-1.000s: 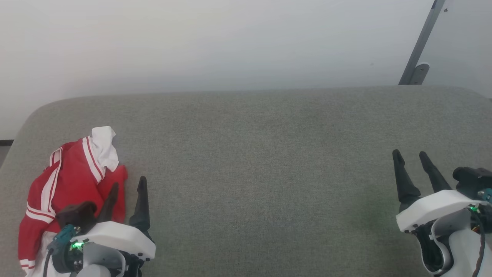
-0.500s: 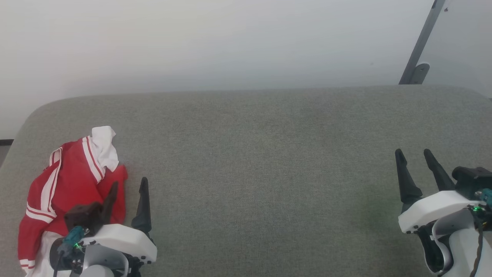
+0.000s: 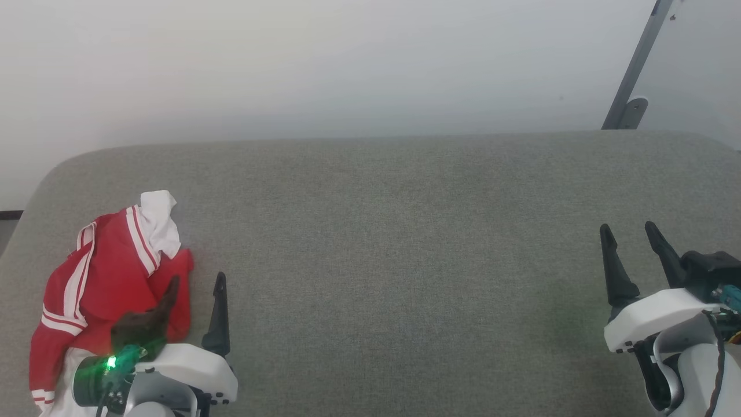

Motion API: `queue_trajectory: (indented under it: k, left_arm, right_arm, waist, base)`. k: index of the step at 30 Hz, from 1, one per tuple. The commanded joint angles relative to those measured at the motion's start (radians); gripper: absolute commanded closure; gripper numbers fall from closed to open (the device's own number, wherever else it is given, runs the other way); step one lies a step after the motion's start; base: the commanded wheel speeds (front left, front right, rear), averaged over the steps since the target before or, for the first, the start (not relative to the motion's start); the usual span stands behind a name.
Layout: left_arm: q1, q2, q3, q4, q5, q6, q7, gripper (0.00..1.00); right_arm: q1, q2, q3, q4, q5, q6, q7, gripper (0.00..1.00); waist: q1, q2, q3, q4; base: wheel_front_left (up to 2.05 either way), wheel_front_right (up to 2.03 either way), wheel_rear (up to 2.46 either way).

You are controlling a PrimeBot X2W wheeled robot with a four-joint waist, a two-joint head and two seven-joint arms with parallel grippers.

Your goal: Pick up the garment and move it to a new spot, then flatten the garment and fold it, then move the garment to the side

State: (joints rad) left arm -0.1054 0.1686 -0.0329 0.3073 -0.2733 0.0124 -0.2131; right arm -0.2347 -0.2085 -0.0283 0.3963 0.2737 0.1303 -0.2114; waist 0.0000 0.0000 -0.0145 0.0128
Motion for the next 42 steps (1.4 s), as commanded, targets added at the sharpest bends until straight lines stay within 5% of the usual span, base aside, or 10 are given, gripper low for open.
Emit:
queue_trajectory:
  k: [1, 24, 42]
  left_arm:
    - [-0.009, -0.001, 0.003, 0.002, 0.034, -0.003, -0.011, 0.0]
    - [-0.013, -0.011, 0.028, 0.03, 0.214, -0.025, -0.053, 0.0]
    - [-0.031, -0.043, 0.073, 0.057, 0.19, -0.066, -0.054, 0.0]
  right_arm:
    - [-0.008, -0.003, 0.001, 0.001, -0.021, 0.0, -0.012, 0.0]
    - [-0.02, -0.005, -0.017, 0.013, -0.137, 0.001, -0.055, 0.0]
    - [0.002, 0.007, -0.043, 0.0, -0.102, 0.001, -0.055, 0.0]
  waist:
    - [0.0, 0.0, 0.0, 0.0]
    - [0.0, 0.0, -0.006, -0.003]
    - [0.0, 0.0, -0.001, 0.049]
  base:
    - [0.0, 0.0, 0.0]
    - [0.0, 0.0, 0.0]
    - [0.0, 0.0, 0.0]
